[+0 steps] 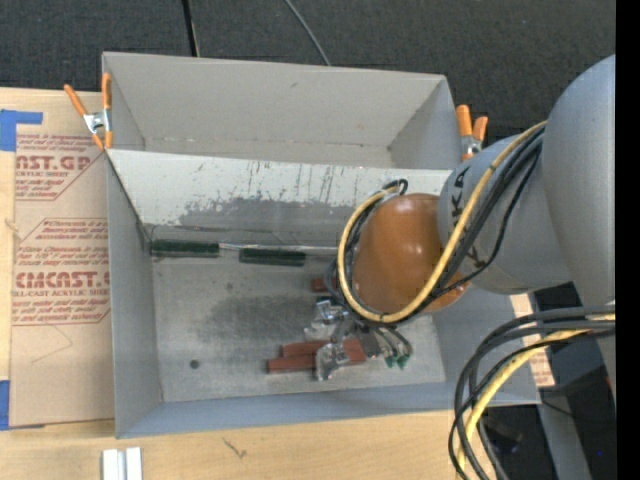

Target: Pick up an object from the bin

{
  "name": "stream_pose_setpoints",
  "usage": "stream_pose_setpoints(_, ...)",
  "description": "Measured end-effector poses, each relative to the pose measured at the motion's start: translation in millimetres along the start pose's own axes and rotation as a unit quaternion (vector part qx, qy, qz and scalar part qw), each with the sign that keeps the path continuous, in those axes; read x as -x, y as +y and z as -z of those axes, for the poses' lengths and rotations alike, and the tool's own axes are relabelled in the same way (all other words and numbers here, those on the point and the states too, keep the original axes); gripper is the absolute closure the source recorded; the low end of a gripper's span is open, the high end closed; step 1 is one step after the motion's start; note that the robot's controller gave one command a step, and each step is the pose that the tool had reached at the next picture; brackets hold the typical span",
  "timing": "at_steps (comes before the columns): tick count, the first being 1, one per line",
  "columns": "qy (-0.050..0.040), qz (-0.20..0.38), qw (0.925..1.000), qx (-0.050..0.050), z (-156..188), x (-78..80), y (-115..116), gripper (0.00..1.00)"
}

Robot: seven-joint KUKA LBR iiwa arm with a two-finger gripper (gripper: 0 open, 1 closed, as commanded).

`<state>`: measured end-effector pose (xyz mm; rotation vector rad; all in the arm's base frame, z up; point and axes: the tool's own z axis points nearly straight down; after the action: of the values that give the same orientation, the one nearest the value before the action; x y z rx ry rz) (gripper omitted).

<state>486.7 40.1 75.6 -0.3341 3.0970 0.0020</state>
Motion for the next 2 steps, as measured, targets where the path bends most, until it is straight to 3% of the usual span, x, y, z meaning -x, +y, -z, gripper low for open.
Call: stream_pose_setpoints(2, 0.0054, 0.000, 1.0000, 0.000, 4.5, -1.8, 0.4, 1.00)
